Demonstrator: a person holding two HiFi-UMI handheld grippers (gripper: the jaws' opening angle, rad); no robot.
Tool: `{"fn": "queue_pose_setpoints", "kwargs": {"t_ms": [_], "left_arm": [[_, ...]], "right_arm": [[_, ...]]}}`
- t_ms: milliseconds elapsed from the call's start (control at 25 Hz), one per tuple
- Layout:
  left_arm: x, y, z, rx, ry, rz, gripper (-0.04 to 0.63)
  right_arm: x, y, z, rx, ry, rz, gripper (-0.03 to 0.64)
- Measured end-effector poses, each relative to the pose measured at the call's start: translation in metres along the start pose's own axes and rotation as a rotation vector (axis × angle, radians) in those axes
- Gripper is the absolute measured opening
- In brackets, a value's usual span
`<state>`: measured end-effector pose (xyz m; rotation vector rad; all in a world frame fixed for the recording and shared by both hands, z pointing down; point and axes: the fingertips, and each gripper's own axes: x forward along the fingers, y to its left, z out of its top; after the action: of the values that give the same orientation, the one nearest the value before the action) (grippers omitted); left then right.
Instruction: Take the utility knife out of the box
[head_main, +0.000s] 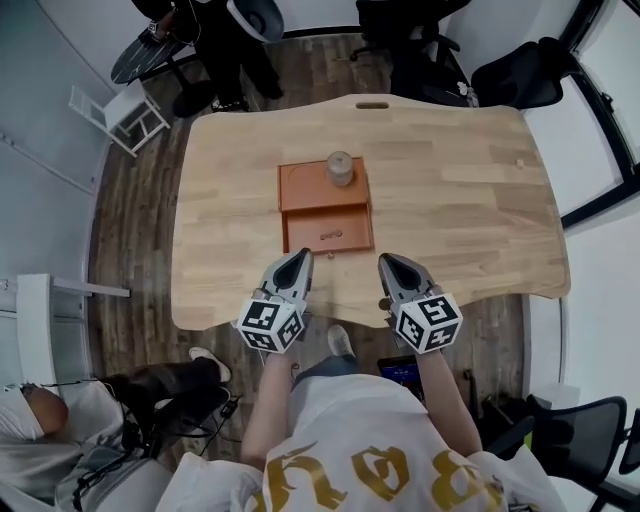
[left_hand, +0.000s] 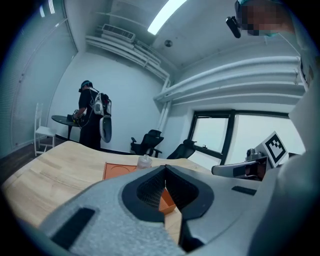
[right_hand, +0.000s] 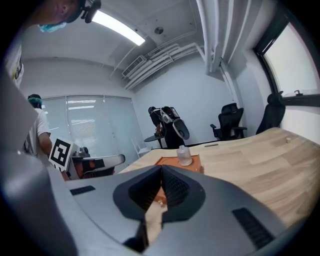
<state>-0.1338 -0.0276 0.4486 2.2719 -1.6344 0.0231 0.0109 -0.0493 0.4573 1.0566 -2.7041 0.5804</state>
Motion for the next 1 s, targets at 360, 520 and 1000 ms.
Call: {"fn": "queue_pose_setpoints", "kwargs": {"t_ms": [360,520,1000], "left_arm": [[0.035,0.039,0.014,0.001,0.013,-0.056,0.011],[0.047,0.041,0.025,0.013,0.006,-0.066,0.011],[0.078,0.055,0.036,0.072,0.013,-0.066,0.011]], "right_arm": [[0.041,-0.006,0.014,0.016,-0.006,-0.016,0.011],[0.046,-0.012,0.022,0.02,-0.016,-0.024,0.012],[0.081,-0.037,0.036,0.039,-0.037,0.009,0.012]]}}
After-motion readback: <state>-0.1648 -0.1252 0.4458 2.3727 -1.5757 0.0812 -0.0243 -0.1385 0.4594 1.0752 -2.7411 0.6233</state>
